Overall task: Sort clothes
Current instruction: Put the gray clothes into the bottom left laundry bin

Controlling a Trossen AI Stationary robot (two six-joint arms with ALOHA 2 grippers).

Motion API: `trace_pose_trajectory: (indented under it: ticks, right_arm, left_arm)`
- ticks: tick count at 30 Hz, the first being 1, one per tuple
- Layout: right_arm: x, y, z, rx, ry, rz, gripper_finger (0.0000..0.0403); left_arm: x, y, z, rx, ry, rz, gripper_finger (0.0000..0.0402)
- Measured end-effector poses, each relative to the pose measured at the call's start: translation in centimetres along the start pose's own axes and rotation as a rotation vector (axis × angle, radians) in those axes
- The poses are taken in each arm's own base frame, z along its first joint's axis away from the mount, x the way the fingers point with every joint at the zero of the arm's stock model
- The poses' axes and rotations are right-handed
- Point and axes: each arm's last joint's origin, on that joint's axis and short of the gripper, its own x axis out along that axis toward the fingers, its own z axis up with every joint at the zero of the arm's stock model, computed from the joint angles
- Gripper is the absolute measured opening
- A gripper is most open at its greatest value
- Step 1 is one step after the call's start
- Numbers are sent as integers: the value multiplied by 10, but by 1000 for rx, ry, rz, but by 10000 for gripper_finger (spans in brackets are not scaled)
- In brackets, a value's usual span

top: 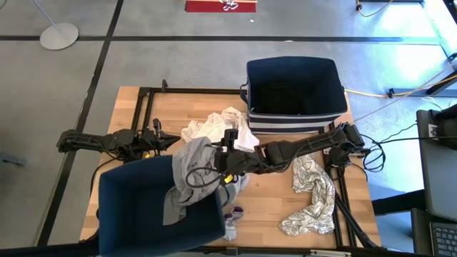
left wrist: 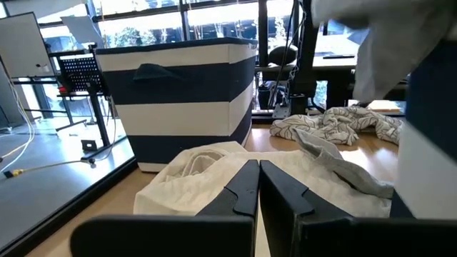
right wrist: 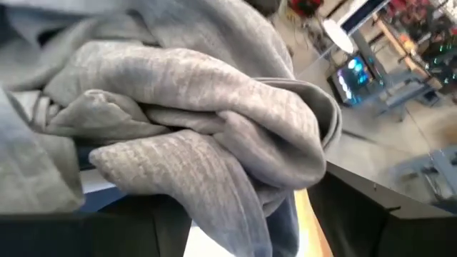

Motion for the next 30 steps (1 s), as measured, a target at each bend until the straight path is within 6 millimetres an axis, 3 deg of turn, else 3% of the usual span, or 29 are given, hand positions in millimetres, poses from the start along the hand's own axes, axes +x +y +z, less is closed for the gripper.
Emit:
trace_pose_trajectory:
  ticks: [7, 14, 23, 30]
  right_arm:
    - [-2, 1, 13, 3, -155, 120, 253]
    - [-3, -5, 19, -23, -156, 3, 253]
    - [-4, -6, 21, -89, -164, -12, 253]
    - [-6, 4, 19, -71, -247, 322, 253]
  left_arm:
    - [0, 0, 0, 1, 0, 0, 3]
    - [0, 0, 0, 1, 1, 0, 3]
    - [0, 0, 0, 1, 1, 0, 3]
    - [0, 0, 0, 1, 1, 0, 3]
